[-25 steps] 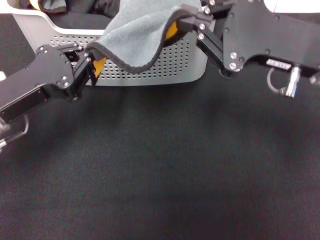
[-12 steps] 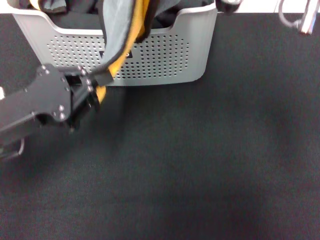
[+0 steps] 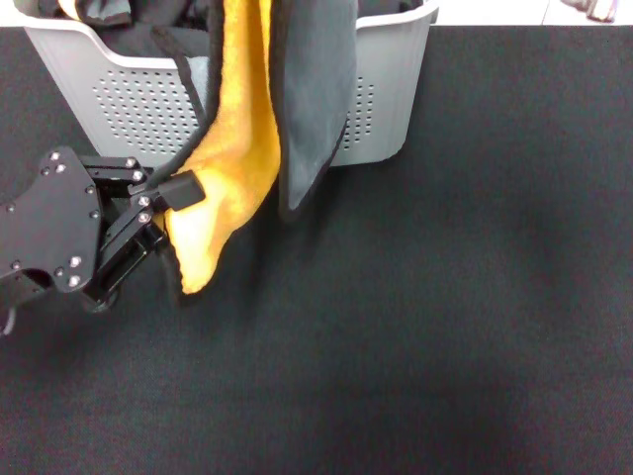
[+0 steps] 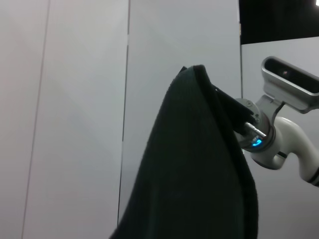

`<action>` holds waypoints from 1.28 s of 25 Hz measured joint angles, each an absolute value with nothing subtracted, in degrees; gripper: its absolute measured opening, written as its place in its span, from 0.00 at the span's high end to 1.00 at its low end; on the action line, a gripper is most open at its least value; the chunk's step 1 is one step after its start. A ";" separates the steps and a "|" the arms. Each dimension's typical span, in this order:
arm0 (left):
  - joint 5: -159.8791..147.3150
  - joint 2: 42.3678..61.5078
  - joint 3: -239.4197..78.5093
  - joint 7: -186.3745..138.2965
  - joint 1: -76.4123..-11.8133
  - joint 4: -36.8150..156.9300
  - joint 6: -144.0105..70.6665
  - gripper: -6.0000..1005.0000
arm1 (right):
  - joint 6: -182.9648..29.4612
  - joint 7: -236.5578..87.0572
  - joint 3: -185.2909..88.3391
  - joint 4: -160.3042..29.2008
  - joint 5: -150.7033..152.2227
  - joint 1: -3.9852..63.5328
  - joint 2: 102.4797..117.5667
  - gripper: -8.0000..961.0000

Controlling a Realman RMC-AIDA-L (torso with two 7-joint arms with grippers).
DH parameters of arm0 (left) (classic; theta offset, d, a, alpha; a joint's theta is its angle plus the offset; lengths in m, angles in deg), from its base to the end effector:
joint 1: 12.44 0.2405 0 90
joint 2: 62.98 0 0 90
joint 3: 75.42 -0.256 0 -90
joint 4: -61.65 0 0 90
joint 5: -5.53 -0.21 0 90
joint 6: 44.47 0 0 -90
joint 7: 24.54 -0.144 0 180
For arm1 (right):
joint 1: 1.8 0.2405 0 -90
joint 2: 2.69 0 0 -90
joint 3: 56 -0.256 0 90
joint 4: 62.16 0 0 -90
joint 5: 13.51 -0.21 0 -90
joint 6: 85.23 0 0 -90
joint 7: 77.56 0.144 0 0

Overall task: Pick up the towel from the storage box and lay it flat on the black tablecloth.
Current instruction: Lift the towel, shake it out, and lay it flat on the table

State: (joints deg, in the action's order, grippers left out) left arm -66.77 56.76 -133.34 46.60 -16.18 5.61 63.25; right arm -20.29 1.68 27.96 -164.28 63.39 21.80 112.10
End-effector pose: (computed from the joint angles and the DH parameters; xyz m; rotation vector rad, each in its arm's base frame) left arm -0.2464 0.2225 0.0628 -2.4597 -0.1894 -1.3289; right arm -0.0049 0.2933 0.0792 -2.3596 -0.8113 0.9888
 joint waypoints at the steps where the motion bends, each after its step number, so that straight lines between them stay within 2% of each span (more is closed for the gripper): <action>1: -66.95 56.76 -133.27 46.47 -16.34 6.39 63.17 0.98 | -20.27 1.68 28.02 -163.47 63.43 21.79 112.25 0.96; 22: -81.11 56.71 -127.55 46.00 -26.75 19.09 60.43 0.96 | -20.80 0.68 23.47 -161.51 62.86 21.95 112.71 0.95; 32: -82.80 56.74 -127.75 46.03 -28.90 21.15 58.53 0.95 | -20.84 -0.30 22.19 -161.38 62.82 21.96 112.70 0.95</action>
